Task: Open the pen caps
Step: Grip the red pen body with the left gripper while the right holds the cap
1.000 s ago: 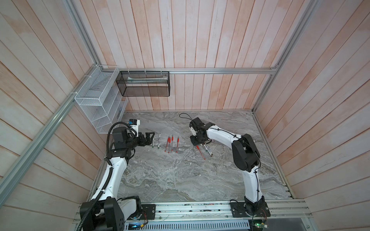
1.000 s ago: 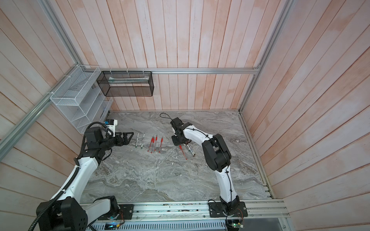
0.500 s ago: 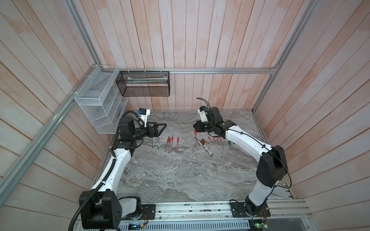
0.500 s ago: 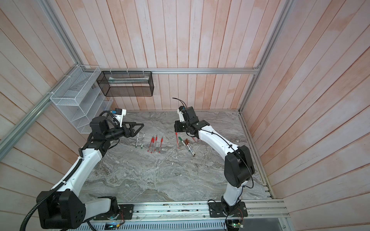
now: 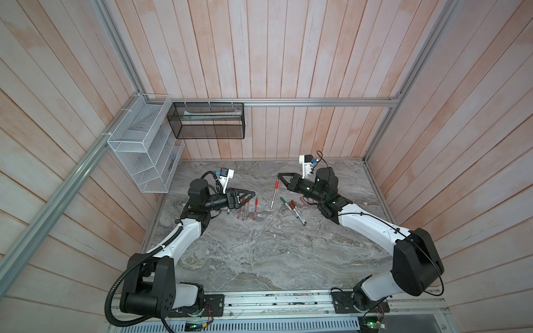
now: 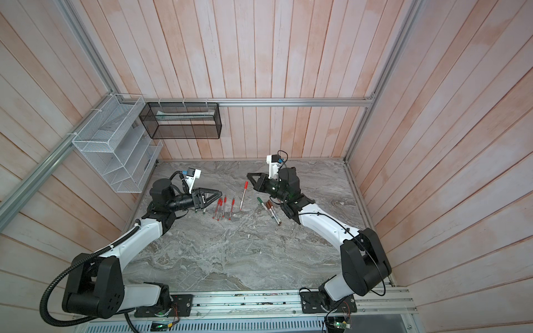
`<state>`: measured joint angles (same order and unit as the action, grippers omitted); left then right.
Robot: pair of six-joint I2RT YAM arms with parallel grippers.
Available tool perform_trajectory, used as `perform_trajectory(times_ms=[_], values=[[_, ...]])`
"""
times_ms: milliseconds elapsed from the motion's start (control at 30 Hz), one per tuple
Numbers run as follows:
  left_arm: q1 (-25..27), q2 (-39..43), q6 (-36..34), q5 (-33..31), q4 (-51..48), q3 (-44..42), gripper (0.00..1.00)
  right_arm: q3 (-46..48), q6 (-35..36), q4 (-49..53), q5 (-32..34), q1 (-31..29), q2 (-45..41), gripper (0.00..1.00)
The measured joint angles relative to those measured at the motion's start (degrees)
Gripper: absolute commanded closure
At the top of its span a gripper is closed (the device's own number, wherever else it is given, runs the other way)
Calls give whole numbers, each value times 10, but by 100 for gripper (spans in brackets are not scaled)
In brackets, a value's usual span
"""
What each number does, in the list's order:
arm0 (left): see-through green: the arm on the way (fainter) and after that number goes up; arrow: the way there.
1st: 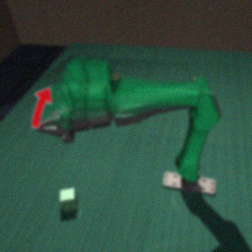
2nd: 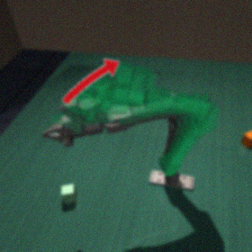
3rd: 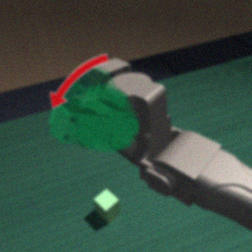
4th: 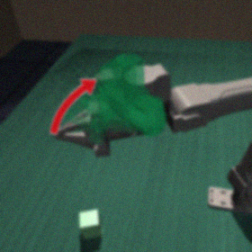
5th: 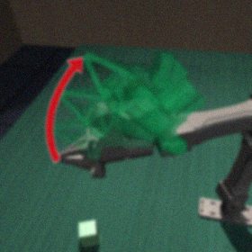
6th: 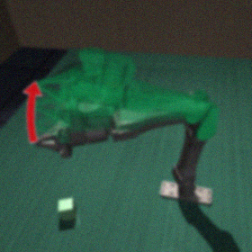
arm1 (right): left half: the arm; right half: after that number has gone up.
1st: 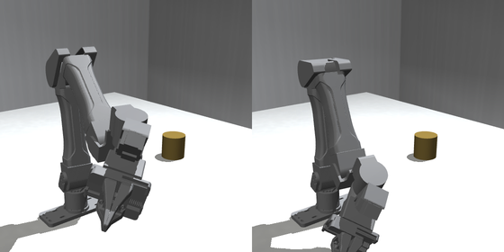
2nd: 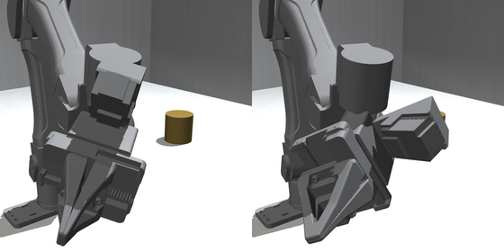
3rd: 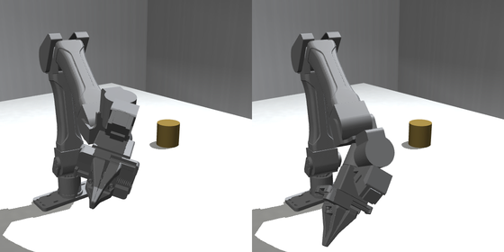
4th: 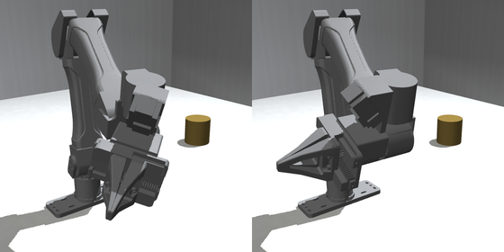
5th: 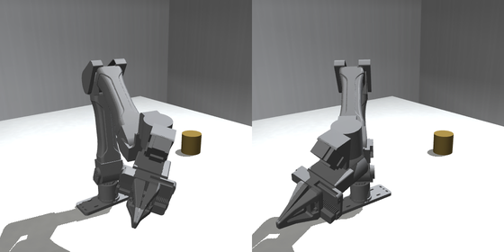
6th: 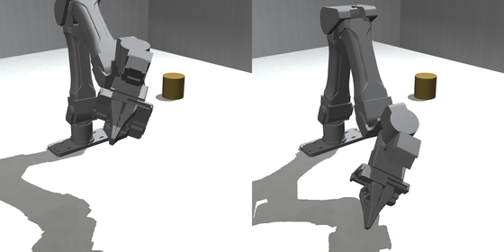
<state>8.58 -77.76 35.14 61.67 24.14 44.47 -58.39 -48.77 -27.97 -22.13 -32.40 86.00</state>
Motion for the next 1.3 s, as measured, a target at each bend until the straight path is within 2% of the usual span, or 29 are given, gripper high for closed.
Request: perform_trajectory(times_ms=[267, 333, 467, 700, 867, 967, 1067, 1100, 1200, 1300], values=[[47, -17, 41, 17, 32, 6, 25, 26, -66, -144, -16, -26, 5, 100], [55, -19, 49, 21, 42, 9, 34, 26, -75, -166, -22, -31, 14, 100], [62, -24, 58, 24, 45, 19, 48, 26, -88, -180, -25, -38, 33, 100], [62, -25, 61, 23, 50, 21, 62, 26, -101, -205, -35, -42, 49, 100], [62, -30, 60, 19, 47, 22, 82, 21, -108, -224, -48, -47, 68, 100], [62, -30, 55, 15, 34, 24, 100, 21, -112, -230, -49, -49, 71, 100], [63, -29, 45, 13, 31, 25, 100, 21, -111, -231, -50, -49, 71, 100], [63, -29, 38, 12, 23, 27, 100, 21, -111, -230, -50, -49, 71, 98], [64, -29, 14, 6, -7, 38, 100, 22, -111, -229, -47, -49, 71, 81], [65, -27, -17, -9, -34, 40, 100, 22, -110, -222, -45, -49, 70, 69]])
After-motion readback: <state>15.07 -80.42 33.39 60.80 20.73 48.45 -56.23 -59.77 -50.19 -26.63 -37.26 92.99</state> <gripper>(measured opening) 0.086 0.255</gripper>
